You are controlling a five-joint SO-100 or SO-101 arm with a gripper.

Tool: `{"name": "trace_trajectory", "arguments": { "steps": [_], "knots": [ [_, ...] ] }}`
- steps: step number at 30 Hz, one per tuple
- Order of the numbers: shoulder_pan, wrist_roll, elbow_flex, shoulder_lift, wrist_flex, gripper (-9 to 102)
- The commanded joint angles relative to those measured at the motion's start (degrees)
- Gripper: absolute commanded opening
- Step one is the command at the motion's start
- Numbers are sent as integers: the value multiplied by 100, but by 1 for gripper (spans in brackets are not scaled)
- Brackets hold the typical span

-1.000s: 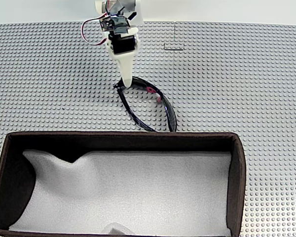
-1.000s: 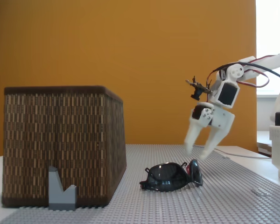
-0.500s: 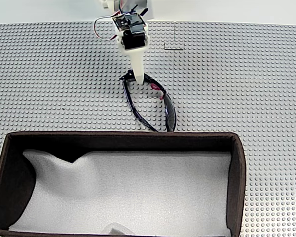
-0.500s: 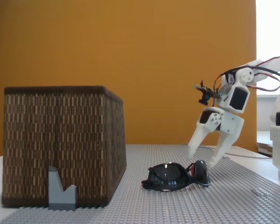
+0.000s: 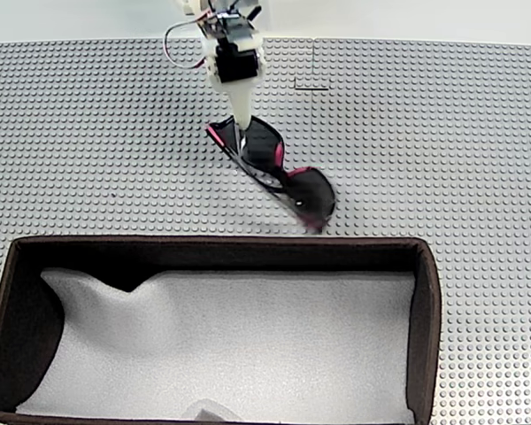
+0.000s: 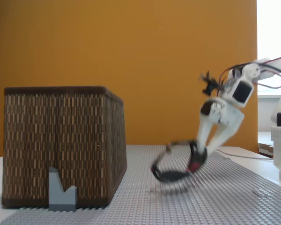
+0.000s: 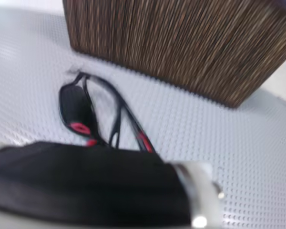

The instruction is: Grasp a glasses and put it in the bin.

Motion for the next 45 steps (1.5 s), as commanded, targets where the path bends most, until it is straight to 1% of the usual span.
{"name": "trace_trajectory", "arguments": {
  "steps": [1, 6, 9, 11, 17, 20, 26, 32, 37, 43, 45],
  "knots": [
    [26, 18, -448, 756, 281, -1],
    [-26, 0, -1046, 1310, 668, -1],
    [-35, -97, -1301, 1591, 501, -1],
    [-35, -211, -1327, 1793, 158, -1],
    [79, -571, -1310, 1758, -1345, -1],
    [185, -782, -1459, 1283, -2180, -1],
    [431, -870, -1995, -97, -3120, -1],
    [659, -817, -3331, -2004, -3182, -1],
    [756, -809, -4043, -3120, -3190, -1],
    [835, -703, -4852, -4140, -2760, -1],
    [870, -694, -4913, -4377, -2751, -1]
  ]
}}
